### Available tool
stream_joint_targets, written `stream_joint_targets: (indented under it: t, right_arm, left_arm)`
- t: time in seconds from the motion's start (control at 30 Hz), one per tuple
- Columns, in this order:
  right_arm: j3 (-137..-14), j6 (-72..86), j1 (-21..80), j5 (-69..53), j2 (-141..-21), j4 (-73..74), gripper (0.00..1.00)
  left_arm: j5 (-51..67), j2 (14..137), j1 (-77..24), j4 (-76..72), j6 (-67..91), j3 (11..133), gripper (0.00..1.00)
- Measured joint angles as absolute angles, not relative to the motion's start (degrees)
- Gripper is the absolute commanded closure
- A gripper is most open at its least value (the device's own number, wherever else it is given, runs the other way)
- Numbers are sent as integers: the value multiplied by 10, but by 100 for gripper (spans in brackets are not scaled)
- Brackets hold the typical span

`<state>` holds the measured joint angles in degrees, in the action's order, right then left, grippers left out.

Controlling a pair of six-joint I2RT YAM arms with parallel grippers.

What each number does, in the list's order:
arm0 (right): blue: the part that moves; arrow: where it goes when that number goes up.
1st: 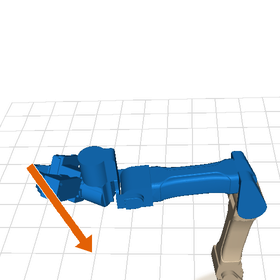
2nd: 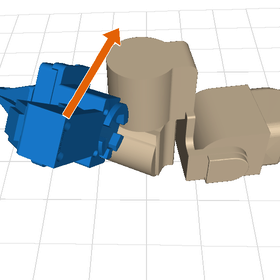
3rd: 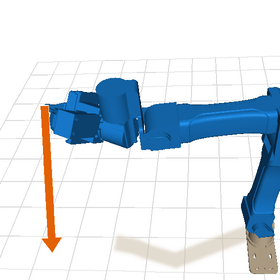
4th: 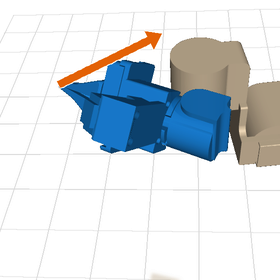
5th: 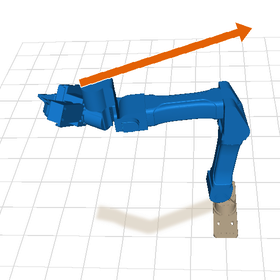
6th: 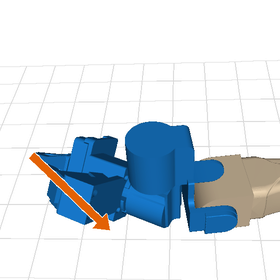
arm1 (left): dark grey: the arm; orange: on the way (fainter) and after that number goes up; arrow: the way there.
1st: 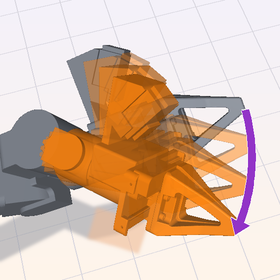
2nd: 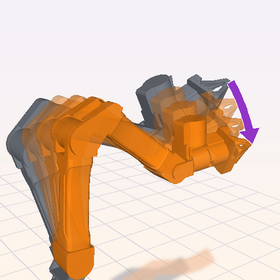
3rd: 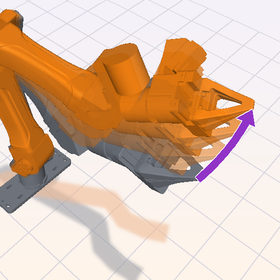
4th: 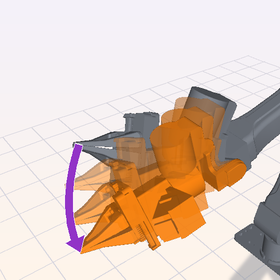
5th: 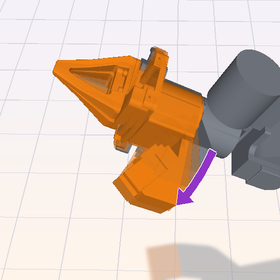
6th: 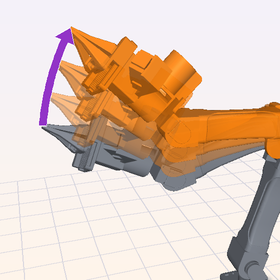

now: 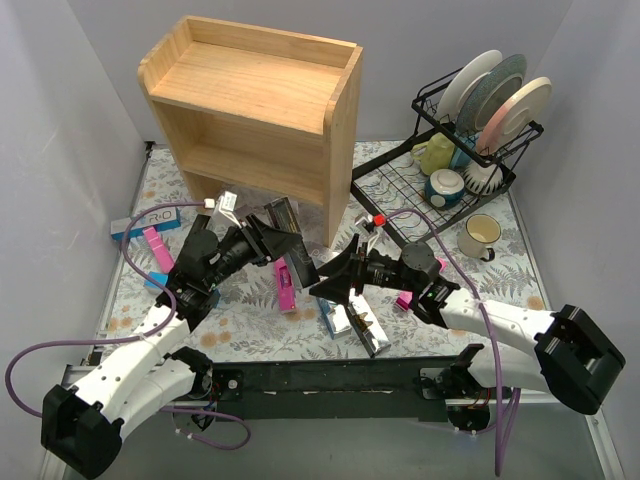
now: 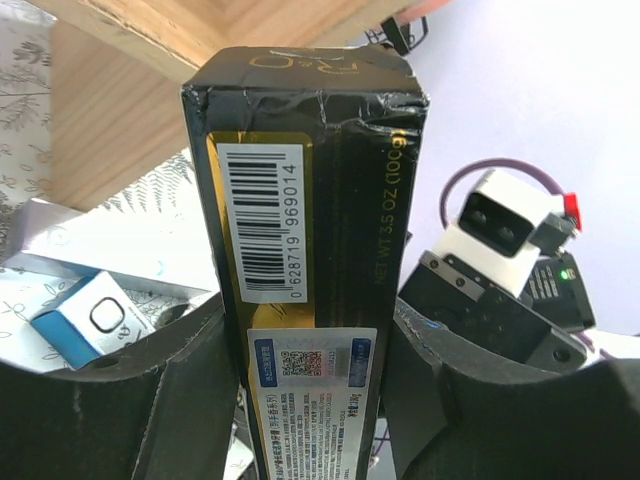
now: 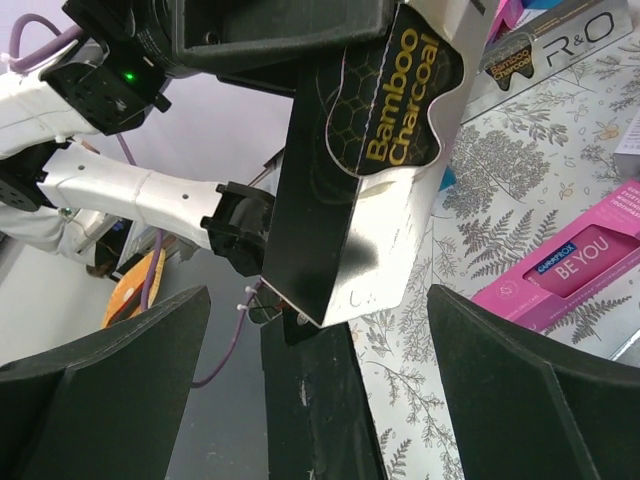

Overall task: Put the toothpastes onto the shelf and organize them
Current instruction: Pick up the toothpaste from the center of the board.

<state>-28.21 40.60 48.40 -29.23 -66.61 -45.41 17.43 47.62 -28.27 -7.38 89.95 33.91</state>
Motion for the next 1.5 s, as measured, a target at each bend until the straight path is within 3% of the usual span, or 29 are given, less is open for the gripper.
stream_joint_targets:
  t: [0.6, 0.93, 1.5]
  right_arm:
    - [-287, 433, 479, -337, -705, -499, 2]
    - [-288, 434, 407, -357, -658, -493, 1]
    - [-392, 459, 365, -381, -676, -430, 1]
  left_arm:
    - [260, 471, -291, -162, 915, 307, 50]
    - [308, 479, -296, -196, 915, 305, 50]
    - [362, 551, -350, -247, 906, 304, 50]
